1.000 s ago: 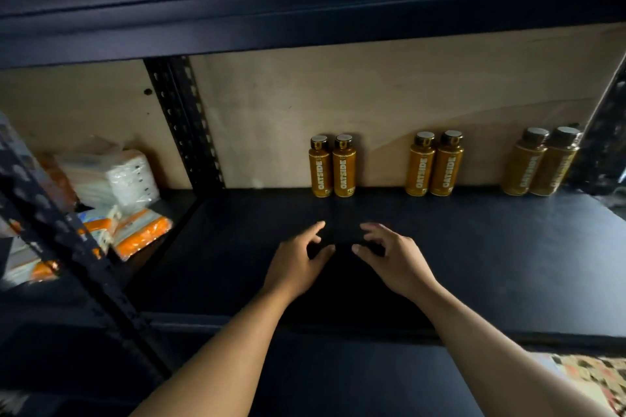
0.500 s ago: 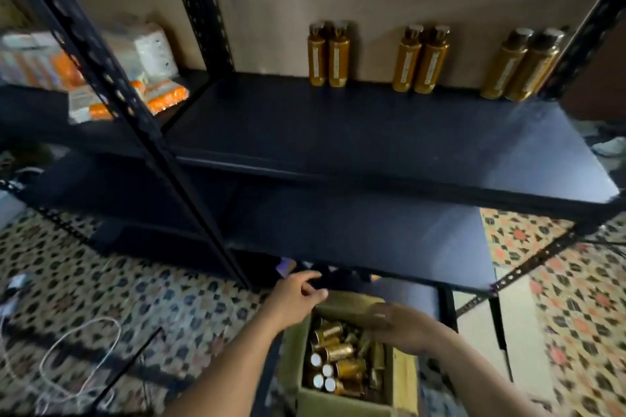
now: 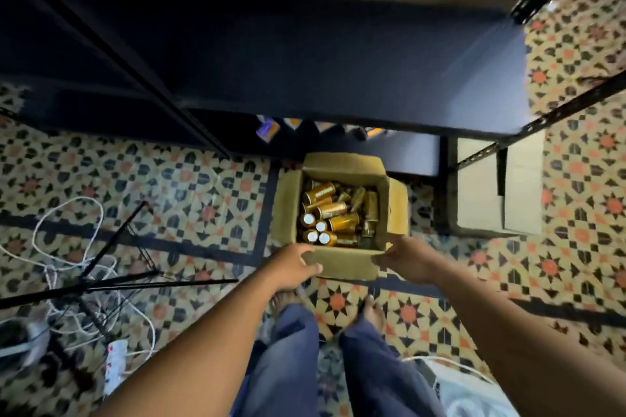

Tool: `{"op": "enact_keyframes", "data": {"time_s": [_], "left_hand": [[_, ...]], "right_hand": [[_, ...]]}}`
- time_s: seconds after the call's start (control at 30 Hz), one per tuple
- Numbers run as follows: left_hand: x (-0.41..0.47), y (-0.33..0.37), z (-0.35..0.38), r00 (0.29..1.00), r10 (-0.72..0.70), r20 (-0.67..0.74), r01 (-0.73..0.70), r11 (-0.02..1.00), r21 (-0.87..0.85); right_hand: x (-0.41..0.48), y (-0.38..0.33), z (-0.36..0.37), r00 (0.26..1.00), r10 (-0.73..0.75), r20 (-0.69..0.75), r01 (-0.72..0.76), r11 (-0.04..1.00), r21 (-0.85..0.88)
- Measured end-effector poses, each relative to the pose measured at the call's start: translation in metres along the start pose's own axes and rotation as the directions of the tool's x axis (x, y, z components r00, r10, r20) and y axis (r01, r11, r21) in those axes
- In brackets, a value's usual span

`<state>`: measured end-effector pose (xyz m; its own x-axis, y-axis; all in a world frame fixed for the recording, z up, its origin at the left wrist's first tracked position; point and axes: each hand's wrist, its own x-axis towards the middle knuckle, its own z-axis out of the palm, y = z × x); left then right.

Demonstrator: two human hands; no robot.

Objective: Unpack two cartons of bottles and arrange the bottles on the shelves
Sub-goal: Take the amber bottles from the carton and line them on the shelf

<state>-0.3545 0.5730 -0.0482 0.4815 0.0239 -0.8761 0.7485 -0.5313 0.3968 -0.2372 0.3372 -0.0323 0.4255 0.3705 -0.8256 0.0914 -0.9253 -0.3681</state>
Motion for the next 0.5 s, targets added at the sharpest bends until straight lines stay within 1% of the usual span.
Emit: {"op": "enact_keyframes", "data": {"time_s": [0.17,0.27,0.4,0.5], "left_hand": [[0.095,-0.023,-0.005,0.999,0.03,-0.019,-0.029,0.998,0.048],[0.164,-0.043,-0.002,0.998,0.057,-0.033,-0.053,0.994,0.098],[0.258,-0.07,0.012,0.995,0.089,-0.044,-0.079,0.976,0.204],[0.314,-0.08,0.02,0.979,0.179,-0.099,-0.149,0.954,0.261]], "right_hand": [[0.091,0.007,0.033,0.994,-0.001,-0.108,0.013,0.994,0.111],[0.159,0.024,0.068,0.992,0.024,-0.125,-0.002,0.986,0.167],[0.247,0.059,0.113,0.994,0.051,-0.095,-0.028,0.974,0.224],[0.307,0.084,0.137,0.984,0.092,-0.152,-0.048,0.96,0.276]]}}
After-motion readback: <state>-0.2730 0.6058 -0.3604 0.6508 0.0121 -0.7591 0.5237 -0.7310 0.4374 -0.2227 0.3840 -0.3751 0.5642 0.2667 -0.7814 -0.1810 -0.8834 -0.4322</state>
